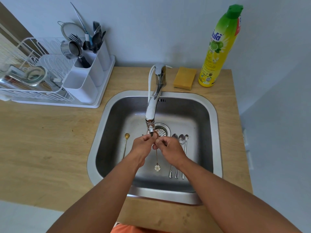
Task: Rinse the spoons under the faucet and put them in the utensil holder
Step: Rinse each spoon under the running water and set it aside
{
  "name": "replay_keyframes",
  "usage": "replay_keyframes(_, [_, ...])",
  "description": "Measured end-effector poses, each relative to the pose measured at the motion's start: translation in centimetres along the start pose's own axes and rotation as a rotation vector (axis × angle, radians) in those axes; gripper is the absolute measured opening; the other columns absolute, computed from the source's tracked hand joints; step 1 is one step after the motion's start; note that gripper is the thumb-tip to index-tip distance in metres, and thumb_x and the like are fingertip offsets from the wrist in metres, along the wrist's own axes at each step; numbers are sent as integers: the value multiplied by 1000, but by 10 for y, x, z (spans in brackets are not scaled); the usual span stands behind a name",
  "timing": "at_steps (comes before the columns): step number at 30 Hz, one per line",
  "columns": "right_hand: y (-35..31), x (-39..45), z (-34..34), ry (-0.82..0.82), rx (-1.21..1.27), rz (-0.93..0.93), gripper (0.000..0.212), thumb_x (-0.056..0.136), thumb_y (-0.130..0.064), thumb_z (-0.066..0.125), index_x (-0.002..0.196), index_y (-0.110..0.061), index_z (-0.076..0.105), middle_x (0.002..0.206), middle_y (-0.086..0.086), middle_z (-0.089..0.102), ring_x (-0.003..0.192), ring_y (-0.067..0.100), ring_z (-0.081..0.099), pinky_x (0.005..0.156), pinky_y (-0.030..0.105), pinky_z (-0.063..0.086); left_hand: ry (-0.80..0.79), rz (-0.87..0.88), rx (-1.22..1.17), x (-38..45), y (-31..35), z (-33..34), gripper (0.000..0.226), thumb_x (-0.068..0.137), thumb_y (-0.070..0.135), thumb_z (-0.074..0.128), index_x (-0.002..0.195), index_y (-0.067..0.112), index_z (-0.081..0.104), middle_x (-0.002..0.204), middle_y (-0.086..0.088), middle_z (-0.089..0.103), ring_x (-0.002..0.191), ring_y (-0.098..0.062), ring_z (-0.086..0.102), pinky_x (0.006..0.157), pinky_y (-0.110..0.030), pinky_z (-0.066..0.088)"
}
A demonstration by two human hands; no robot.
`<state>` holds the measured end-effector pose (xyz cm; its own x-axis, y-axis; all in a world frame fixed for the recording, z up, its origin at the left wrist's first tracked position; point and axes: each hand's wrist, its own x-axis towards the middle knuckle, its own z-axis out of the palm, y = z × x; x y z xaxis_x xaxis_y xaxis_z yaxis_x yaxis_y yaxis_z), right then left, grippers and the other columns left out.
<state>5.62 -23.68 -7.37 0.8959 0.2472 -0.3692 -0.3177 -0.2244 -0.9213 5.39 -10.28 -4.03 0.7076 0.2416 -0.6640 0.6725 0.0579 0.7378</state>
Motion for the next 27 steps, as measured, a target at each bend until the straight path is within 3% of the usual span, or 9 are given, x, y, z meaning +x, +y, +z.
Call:
replay_keyframes(3, [2,-2,0,-8,3,33,22,103,-25,63,91,-19,80,84,-8,80,75,2,70,74,19,51,37,-12,25,1,-2,-3,11,94,34,74,93,25,80,92,7,79,98,-7,68,87,-28,41])
replay_keyframes(7, [7,-6,6,-68,-9,52,22,101,-27,65,87,-17,80,81,-8,79,52,-4,54,51,13,41,139,5,-5,5,2,-2,19,97,33,70,104,17,78,97,8,74,90,-2,62,86,-29,43])
replay_keyframes(11, [4,-4,3,-31,-20,31,21,102,-27,66,89,-18,80,83,-6,80,58,-6,62,56,9,42,45,30,84,-2,2,-1,19,96,39,69,96,23,79,85,11,77,86,-3,66,65,-15,42])
replay_keyframes(14, [-1,-1,-3,1,-51,47,21,101,-33,66,89,-23,80,81,-11,80,65,-6,68,61,11,44,7,126,203,-6,-3,-3,28,103,41,58,93,23,77,92,7,77,94,-12,68,74,-23,45])
replay_keyframes(17, [-3,5,-7,133,-28,72,18,98,-36,68,85,-28,78,83,-12,79,83,1,73,71,17,48,130,197,457,-5,-4,0,32,103,50,52,94,28,74,92,12,76,95,-13,66,92,-44,42])
replay_keyframes(19, [-5,8,-8,176,19,78,17,97,-37,69,87,-28,79,85,-13,79,86,0,72,71,17,48,196,200,562,-6,-3,3,31,101,55,52,93,33,72,86,15,75,90,-8,65,90,-46,38])
replay_keyframes(21, [-8,10,-8,145,72,104,15,96,-35,70,91,-26,81,88,-14,80,81,-4,71,69,14,48,183,204,553,-6,-4,5,28,103,50,53,91,33,71,84,14,74,90,-8,66,85,-43,37])
replay_keyframes(23, [-9,12,-9,106,133,156,12,95,-31,73,95,-24,83,86,-17,80,63,-10,66,56,8,43,166,210,571,-6,-5,2,27,104,47,52,90,33,70,84,14,74,89,-7,64,81,-40,31])
replay_keyframes(27, [-7,16,-11,72,154,194,8,93,-26,76,89,-28,81,81,-24,78,55,-14,60,45,3,38,160,233,636,-3,-9,-4,24,103,47,54,88,37,69,83,15,73,89,-7,65,95,-50,39])
